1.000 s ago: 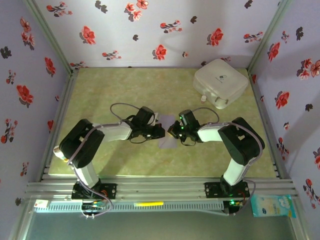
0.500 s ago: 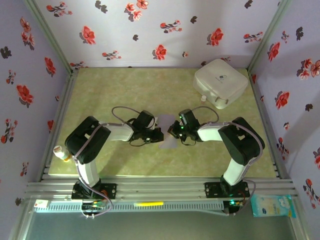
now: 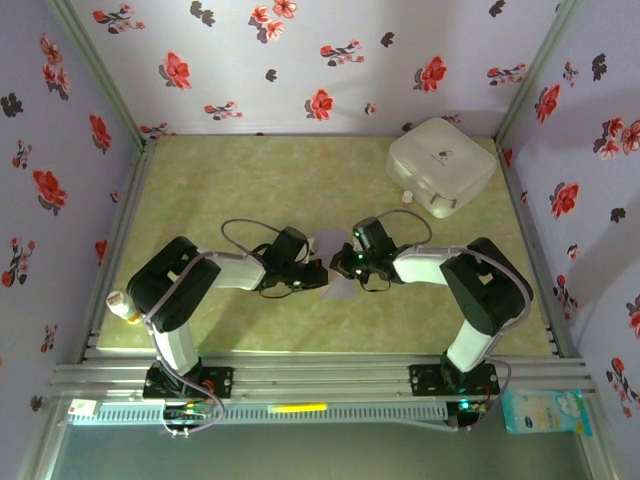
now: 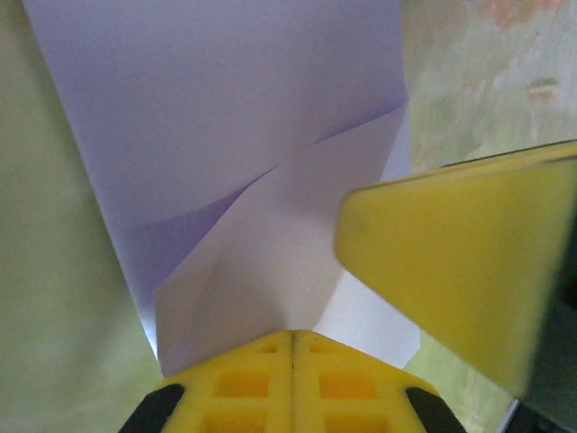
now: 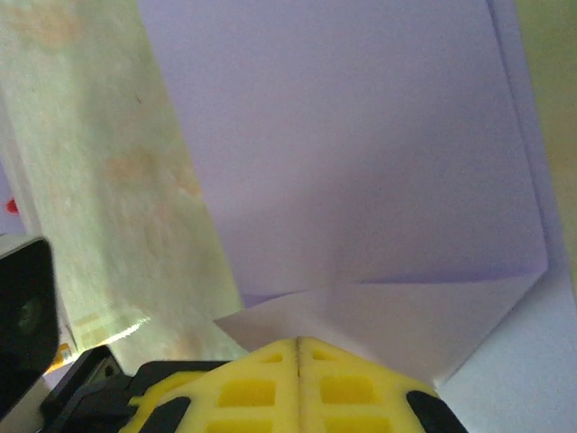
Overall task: Fold a paper plane with a square sheet of paper (pick it up from the middle)
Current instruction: Fold the triangle a second time at the center of the table.
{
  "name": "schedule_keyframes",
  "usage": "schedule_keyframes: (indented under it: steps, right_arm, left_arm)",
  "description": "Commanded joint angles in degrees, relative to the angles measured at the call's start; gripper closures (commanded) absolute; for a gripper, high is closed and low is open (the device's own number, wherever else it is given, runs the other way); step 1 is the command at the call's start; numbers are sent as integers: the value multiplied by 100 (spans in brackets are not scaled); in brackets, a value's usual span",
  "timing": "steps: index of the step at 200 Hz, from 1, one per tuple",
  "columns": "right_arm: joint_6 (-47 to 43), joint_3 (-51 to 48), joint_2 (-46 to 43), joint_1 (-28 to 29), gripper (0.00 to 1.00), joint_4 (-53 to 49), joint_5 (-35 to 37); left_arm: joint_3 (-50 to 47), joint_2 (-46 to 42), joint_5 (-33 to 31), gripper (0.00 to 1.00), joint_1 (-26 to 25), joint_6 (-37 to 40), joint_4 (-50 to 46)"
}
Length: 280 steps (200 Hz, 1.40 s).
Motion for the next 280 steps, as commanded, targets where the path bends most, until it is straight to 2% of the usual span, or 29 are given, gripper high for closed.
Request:
schedule_keyframes:
  steps: [1, 45, 115, 162, 199, 244, 280]
  right_arm:
    - [-136, -14, 176, -23, 100, -237, 34]
    - [-188, -194, 218, -467, 100, -201, 158]
    - [260, -835, 84, -1041, 100, 1418, -188]
    - [-108, -808, -660, -859, 95, 733, -241]
    - [-188, -515, -296, -440, 97, 304, -351]
    - [-222, -510, 98, -589, 100, -20, 68]
    - [-460, -446, 49, -604, 100, -596, 382]
  left_arm:
    - [-321, -3, -301, 100, -162, -251, -634]
    - [-443, -2, -362, 100, -192, -368, -551]
    - [-491, 27, -357, 100, -212, -409, -519]
    - [-514, -24, -363, 100, -220, -428, -485]
    - [-475, -17, -359, 100, -218, -429, -482]
    - [-453, -162, -293, 100, -227, -376, -487]
    - [-244, -545, -228, 100, -237, -344, -510]
